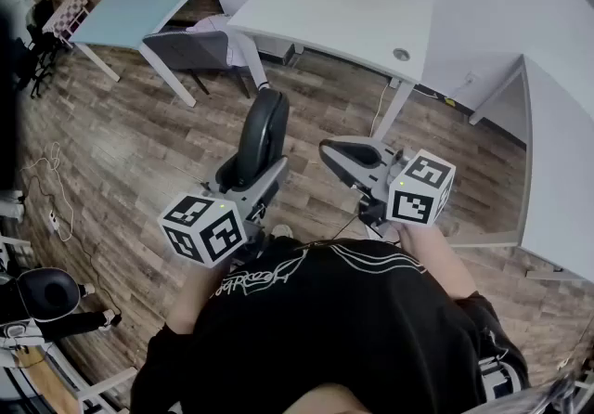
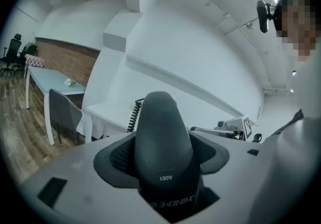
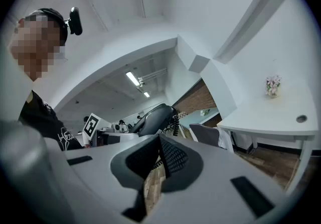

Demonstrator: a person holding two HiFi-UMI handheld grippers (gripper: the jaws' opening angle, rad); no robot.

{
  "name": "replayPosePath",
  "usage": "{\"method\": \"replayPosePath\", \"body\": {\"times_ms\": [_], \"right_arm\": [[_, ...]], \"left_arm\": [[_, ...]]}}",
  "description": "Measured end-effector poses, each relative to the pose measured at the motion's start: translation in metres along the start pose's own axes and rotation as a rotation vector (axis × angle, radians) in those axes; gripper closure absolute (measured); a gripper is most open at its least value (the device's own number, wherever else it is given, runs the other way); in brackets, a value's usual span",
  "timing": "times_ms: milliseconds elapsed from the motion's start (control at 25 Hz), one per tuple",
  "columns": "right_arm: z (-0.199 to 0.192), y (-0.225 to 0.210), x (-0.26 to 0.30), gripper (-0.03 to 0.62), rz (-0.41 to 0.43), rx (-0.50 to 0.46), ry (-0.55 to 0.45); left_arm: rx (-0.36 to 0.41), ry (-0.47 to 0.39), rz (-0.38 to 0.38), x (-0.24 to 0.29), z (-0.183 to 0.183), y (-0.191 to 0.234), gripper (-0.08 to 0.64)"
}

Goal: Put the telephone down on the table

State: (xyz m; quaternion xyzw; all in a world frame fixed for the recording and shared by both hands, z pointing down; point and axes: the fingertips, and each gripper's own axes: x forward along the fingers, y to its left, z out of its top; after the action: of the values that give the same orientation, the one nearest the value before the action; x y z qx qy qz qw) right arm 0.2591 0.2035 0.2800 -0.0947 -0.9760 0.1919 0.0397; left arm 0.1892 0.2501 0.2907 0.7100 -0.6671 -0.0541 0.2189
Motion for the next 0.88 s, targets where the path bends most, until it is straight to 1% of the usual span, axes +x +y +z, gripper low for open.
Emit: {"method": "replayPosePath", "body": {"times_ms": [360, 560, 760, 880], "right_arm": [[0.006, 0.023, -0.007, 0.554, 0.013, -0.025, -0.004], [0.003, 0.014, 0.001, 0.554, 0.005, 0.011, -0.009], [-0.007, 0.004, 0.005, 0.552, 0.008, 0.079, -0.016], [-0.011, 0.000, 0.037, 0.552, -0.009, 0.101, 0.010]], "left_arm": [[0.009, -0.018, -0.007, -0.017, 0.002, -0.016, 0.270], [-0.013, -0.008, -0.019, -0.011, -0.001, -0.003, 0.270], [-0.031, 0.012, -0.030, -0.002, -0.010, 0.004, 0.270], [-0.054, 0.025, -0.030, -0.008, -0.001, 0.036, 0.270]]}}
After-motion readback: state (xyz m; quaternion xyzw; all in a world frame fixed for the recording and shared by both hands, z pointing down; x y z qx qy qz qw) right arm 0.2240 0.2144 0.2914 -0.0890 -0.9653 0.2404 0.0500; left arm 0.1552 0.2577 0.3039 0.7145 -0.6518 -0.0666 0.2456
